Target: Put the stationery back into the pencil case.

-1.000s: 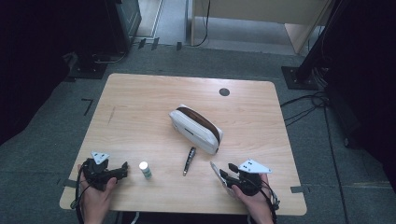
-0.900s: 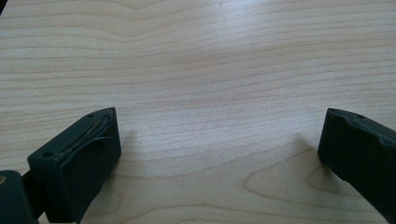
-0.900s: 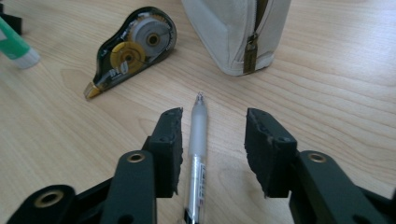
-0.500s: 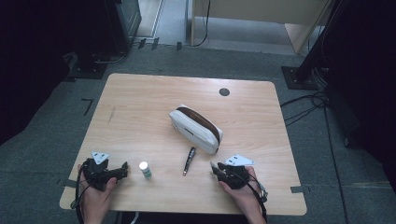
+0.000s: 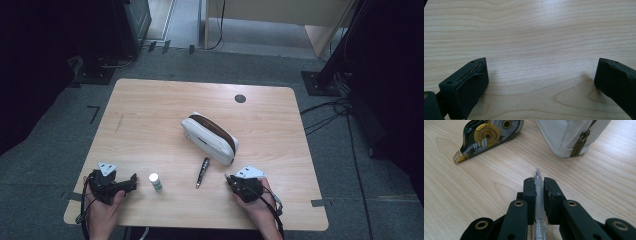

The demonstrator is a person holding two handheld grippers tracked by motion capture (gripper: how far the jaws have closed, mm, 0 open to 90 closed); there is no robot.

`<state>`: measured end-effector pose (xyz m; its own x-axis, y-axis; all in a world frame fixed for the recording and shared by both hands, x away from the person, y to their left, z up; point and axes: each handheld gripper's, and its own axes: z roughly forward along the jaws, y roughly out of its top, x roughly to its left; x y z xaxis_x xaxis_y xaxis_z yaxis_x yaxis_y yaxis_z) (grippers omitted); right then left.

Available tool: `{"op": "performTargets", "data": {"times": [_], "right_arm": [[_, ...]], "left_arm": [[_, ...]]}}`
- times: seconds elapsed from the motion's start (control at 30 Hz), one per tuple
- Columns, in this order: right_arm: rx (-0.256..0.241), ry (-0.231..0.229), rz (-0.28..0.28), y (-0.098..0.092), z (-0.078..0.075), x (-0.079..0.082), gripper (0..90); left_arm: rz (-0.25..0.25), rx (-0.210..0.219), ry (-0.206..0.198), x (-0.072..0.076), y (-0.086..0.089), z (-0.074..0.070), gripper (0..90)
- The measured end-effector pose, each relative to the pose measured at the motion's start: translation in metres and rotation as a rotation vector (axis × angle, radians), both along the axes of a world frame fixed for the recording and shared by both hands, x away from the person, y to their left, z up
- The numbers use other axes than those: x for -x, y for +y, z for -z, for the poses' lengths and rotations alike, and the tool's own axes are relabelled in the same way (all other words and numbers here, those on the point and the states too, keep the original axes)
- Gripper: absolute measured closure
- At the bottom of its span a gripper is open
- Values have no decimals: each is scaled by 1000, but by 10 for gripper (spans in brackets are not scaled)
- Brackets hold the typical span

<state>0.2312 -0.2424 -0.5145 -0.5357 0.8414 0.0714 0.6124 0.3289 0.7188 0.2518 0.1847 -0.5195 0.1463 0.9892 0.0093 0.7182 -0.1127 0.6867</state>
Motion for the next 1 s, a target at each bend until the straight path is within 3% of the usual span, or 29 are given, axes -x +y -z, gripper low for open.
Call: {"op": "performTargets", "data": {"times": [0.13,0.5,1.0], "right_arm": [[-40,-6,-7,-4,-2,1,817],[-150,-100,16,-21,-28,8,818],[-220,-214,35,-34,-69,4,819]], "left_arm": [[3,0,0,0,0,0,0],[5,0,0,0,0,0,0],[5,0,-1,0,0,0,0]]}}
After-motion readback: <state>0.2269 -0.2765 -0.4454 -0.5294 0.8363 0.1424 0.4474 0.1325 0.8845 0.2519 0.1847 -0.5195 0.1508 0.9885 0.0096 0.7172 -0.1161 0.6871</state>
